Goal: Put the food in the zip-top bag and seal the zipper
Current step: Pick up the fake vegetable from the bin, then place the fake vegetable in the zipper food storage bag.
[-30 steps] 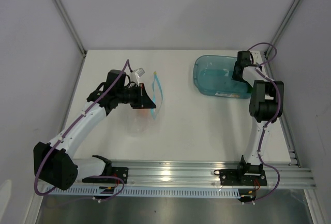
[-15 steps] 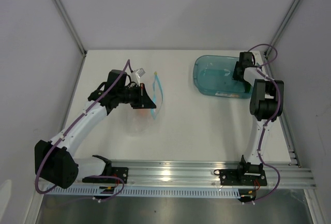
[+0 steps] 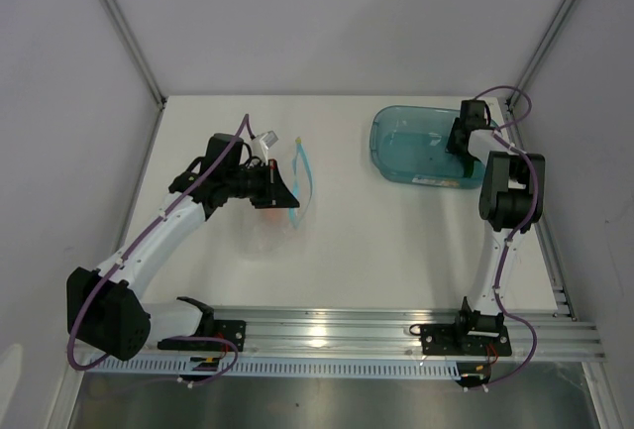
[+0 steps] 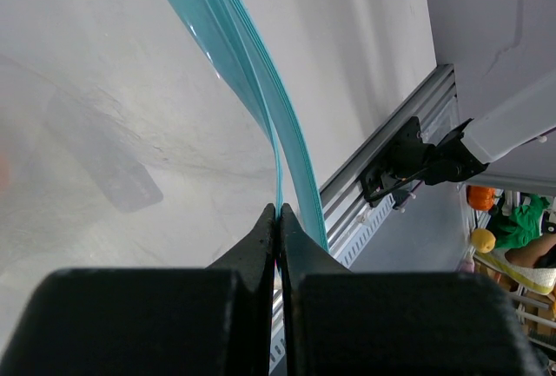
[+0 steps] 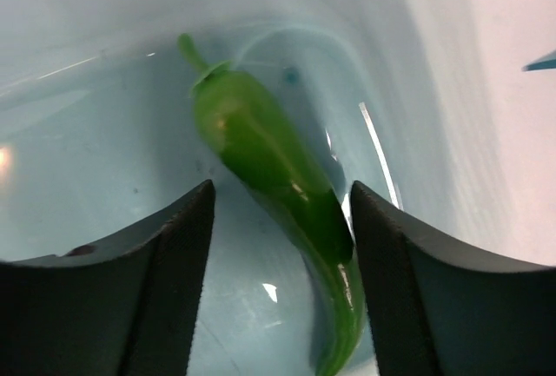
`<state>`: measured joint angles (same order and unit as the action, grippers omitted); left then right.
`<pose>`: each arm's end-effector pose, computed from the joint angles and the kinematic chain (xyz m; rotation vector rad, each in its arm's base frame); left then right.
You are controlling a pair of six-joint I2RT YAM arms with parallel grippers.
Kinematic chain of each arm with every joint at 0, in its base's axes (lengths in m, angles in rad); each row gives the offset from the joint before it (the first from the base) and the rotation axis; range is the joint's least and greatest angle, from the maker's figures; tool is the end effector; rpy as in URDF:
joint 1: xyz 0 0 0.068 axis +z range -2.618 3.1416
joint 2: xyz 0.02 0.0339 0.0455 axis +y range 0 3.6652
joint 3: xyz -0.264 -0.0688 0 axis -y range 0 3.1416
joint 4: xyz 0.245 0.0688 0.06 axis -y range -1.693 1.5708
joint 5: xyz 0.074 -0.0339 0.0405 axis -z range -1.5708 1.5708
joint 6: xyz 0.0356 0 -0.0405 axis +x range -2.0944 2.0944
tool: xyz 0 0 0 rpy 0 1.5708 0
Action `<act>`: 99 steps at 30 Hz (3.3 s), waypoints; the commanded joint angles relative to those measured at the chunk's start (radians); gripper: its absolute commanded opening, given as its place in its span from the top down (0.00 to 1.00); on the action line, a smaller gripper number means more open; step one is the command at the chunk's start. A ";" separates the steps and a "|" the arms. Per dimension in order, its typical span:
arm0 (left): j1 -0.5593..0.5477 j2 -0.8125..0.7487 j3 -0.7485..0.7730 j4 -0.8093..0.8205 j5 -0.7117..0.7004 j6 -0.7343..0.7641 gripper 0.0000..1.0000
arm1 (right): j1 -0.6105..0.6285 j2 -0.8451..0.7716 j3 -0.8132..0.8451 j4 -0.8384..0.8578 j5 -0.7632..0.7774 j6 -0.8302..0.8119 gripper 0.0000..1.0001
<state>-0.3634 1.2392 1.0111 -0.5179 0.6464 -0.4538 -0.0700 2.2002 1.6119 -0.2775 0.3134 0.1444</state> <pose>0.2368 -0.1130 0.2967 0.2415 2.3995 -1.1482 0.4805 -0.0447 0.1587 0.3964 2.3768 -0.3469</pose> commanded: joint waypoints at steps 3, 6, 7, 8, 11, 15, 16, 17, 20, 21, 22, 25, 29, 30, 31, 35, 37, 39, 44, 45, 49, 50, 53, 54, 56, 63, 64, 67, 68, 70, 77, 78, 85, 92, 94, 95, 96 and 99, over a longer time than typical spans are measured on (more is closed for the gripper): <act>0.006 -0.004 -0.002 0.016 -0.005 -0.003 1.00 | -0.005 0.004 -0.038 -0.022 -0.099 0.011 0.43; 0.006 -0.007 -0.003 0.010 -0.001 0.001 0.99 | -0.005 0.001 -0.046 -0.028 -0.111 0.014 0.52; 0.006 -0.007 -0.005 0.006 0.002 0.004 1.00 | -0.005 0.003 -0.043 -0.040 -0.117 0.014 0.55; 0.006 -0.009 -0.003 0.004 0.002 0.007 0.99 | -0.005 0.004 -0.040 -0.048 -0.123 0.012 0.60; 0.006 -0.014 0.000 -0.005 0.007 0.017 0.99 | -0.005 -0.005 -0.047 -0.060 -0.148 0.012 0.67; 0.006 -0.024 0.000 -0.019 0.006 0.029 0.99 | -0.005 -0.031 -0.063 -0.055 -0.155 0.024 0.71; 0.006 -0.029 0.000 -0.022 0.006 0.032 0.99 | -0.005 -0.045 -0.061 -0.052 -0.160 0.033 0.73; 0.006 -0.032 -0.002 -0.027 0.007 0.033 0.99 | -0.005 -0.054 -0.060 -0.051 -0.171 0.038 0.75; 0.006 -0.043 -0.005 -0.033 0.009 0.038 0.99 | -0.005 -0.082 -0.055 -0.040 -0.184 0.058 0.85; 0.006 -0.046 -0.009 -0.033 0.009 0.041 0.99 | -0.005 -0.085 -0.050 -0.048 -0.186 0.063 0.88; 0.006 -0.052 -0.009 -0.036 0.010 0.043 0.99 | -0.005 -0.088 -0.040 -0.051 -0.188 0.067 0.94; 0.006 -0.061 -0.009 -0.045 0.010 0.047 0.99 | -0.004 -0.112 -0.038 -0.052 -0.206 0.084 1.00; 0.006 -0.078 -0.012 -0.059 0.010 0.053 0.99 | -0.002 -0.178 -0.033 -0.048 -0.209 0.110 1.00; 0.006 -0.080 -0.011 -0.065 0.009 0.056 1.00 | -0.001 -0.189 -0.029 -0.049 -0.206 0.122 1.00; 0.006 -0.081 -0.009 -0.068 0.010 0.056 0.99 | -0.001 -0.198 -0.021 -0.054 -0.201 0.135 1.00; 0.006 -0.075 -0.003 -0.082 0.030 0.061 1.00 | 0.001 -0.247 0.008 -0.069 -0.206 0.214 1.00; 0.006 -0.075 0.004 -0.093 0.041 0.069 1.00 | 0.006 -0.281 0.008 -0.063 -0.218 0.260 1.00; 0.006 -0.073 0.015 -0.108 0.044 0.082 0.99 | 0.013 -0.312 0.013 -0.072 -0.226 0.283 1.00; 0.006 -0.076 0.029 -0.122 0.044 0.093 0.99 | 0.065 -0.361 0.036 -0.138 -0.338 0.297 1.00; 0.006 -0.075 0.030 -0.120 0.047 0.093 0.99 | 0.067 -0.369 0.037 -0.147 -0.364 0.299 1.00; 0.006 -0.064 0.037 -0.122 0.052 0.104 0.99 | 0.156 -0.436 0.029 -0.190 -0.462 0.299 1.00; 0.006 -0.061 0.040 -0.128 0.053 0.112 0.99 | 0.191 -0.447 0.028 -0.207 -0.476 0.287 1.00; 0.006 -0.050 0.043 -0.133 0.055 0.121 0.99 | 0.258 -0.485 0.026 -0.250 -0.545 0.270 1.00; 0.006 -0.050 0.047 -0.136 0.053 0.121 1.00 | 0.272 -0.494 0.025 -0.261 -0.591 0.270 1.00; 0.006 -0.047 0.049 -0.137 0.059 0.124 0.99 | 0.303 -0.510 0.022 -0.295 -0.646 0.273 1.00; 0.006 -0.031 0.083 -0.156 0.091 0.118 0.99 | 0.360 -0.583 0.014 -0.295 -0.799 0.256 1.00; 0.006 -0.026 0.105 -0.163 0.102 0.113 0.99 | 0.371 -0.591 0.013 -0.260 -0.813 0.259 1.00; 0.006 -0.021 0.139 -0.165 0.136 0.096 0.99 | 0.409 -0.614 -0.003 -0.171 -0.873 0.258 1.00; 0.006 -0.020 0.147 -0.168 0.142 0.092 0.99 | 0.421 -0.617 -0.004 -0.154 -0.882 0.259 1.00; 0.006 -0.006 0.172 -0.177 0.165 0.086 1.00 | 0.458 -0.613 0.003 -0.123 -0.879 0.265 1.00; 0.006 0.002 0.230 -0.214 0.182 0.083 0.99 | 0.507 -0.574 0.069 -0.164 -0.947 0.276 1.00; 0.006 0.003 0.244 -0.218 0.183 0.080 0.99 | 0.507 -0.573 0.075 -0.179 -0.962 0.270 1.00; 0.006 0.009 0.231 -0.195 0.205 0.055 0.99 | 0.532 -0.599 0.102 -0.414 -1.056 0.186 1.00; 0.006 -0.009 0.178 -0.160 0.191 0.038 1.00 | 0.633 -0.589 0.132 -0.653 -1.041 0.070 1.00; 0.006 -0.007 0.175 -0.160 0.177 0.043 0.99 | 0.657 -0.588 0.146 -0.703 -1.031 0.047 1.00; 0.004 -0.007 0.173 -0.163 0.173 0.046 0.99 | 0.664 -0.588 0.151 -0.718 -1.025 0.041 1.00; 0.004 -0.006 0.178 -0.165 0.162 0.052 0.99 | 0.667 -0.583 0.161 -0.750 -1.027 0.038 1.00; 0.000 0.002 0.173 -0.168 0.136 0.064 1.00 | 0.679 -0.579 0.171 -0.791 -1.016 0.032 1.00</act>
<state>-0.3634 1.2453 1.1866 -0.7101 0.8074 -0.4000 0.6060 1.6253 1.7332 -0.9710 -0.7074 0.2146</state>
